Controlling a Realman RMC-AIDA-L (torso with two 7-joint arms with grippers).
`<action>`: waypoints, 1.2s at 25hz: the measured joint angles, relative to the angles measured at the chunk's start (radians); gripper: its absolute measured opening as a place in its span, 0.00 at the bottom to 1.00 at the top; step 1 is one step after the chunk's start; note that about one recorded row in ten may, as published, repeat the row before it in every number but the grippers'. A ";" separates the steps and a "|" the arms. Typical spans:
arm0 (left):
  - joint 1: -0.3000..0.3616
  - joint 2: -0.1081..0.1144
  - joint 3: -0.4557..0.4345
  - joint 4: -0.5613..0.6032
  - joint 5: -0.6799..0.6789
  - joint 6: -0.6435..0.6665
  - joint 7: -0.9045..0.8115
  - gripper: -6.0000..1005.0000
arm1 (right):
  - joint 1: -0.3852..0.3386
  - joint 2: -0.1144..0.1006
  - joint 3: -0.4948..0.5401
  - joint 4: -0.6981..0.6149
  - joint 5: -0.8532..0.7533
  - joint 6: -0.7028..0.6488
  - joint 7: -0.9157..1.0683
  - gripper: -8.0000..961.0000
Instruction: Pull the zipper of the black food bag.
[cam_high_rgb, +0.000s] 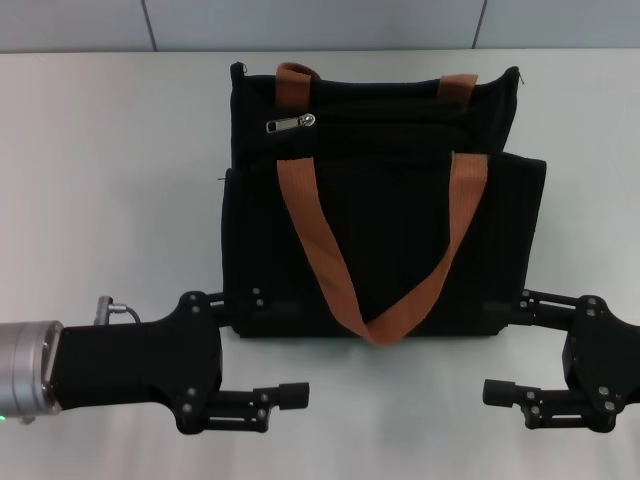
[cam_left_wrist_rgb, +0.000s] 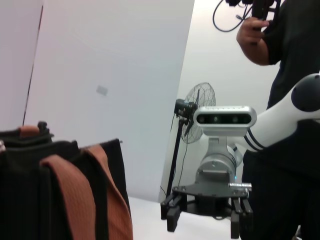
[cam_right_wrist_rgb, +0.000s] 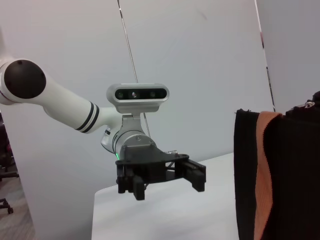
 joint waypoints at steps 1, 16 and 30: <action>0.000 0.000 0.000 0.000 0.000 0.000 0.000 0.73 | 0.000 0.000 0.000 0.000 0.000 0.000 0.000 0.81; -0.008 -0.004 -0.488 -0.011 -0.005 -0.016 0.032 0.71 | -0.001 0.000 0.004 0.003 0.002 -0.006 0.001 0.81; -0.131 -0.009 -0.303 -0.040 0.002 -0.381 0.053 0.68 | 0.006 0.003 -0.001 0.005 0.003 -0.007 -0.003 0.81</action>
